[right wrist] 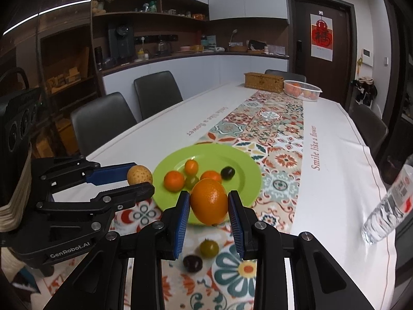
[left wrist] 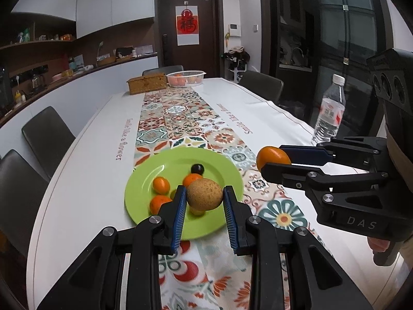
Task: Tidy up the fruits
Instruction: 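Lower the tan fruit and orange onto the green plate and open both tools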
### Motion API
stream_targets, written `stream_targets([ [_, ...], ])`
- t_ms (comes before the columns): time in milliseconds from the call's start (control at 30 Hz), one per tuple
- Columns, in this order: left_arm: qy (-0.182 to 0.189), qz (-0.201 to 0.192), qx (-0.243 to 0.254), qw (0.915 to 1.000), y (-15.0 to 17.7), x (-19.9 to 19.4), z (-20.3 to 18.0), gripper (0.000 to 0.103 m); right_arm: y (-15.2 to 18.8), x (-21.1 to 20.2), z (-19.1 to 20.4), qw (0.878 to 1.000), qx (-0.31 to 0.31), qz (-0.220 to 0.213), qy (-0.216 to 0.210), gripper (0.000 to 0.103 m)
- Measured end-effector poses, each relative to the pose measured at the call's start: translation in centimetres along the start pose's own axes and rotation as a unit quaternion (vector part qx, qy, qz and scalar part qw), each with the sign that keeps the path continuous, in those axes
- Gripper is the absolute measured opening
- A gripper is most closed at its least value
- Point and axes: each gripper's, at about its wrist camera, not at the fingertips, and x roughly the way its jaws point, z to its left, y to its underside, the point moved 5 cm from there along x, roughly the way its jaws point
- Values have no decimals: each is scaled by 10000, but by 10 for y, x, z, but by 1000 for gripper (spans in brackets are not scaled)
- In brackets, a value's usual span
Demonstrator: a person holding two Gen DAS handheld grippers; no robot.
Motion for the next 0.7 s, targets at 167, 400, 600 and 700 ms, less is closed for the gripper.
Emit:
stream_targets([
  [167, -18, 46, -58, 10000, -12, 15, 15, 29, -16, 18, -5, 10000, -39, 42, 24, 31],
  [400, -92, 154, -31, 9998, -19, 41, 31, 29, -30, 47, -12, 9997, -66, 188, 109, 31],
  [600, -73, 254, -82, 9996, -25, 66, 44, 29, -32, 73, -19, 9990, -74, 418, 149, 31],
  [700, -71, 338, -86, 9994, -26, 82, 50, 29, -30, 88, -25, 9983, -29, 568, 136, 31],
])
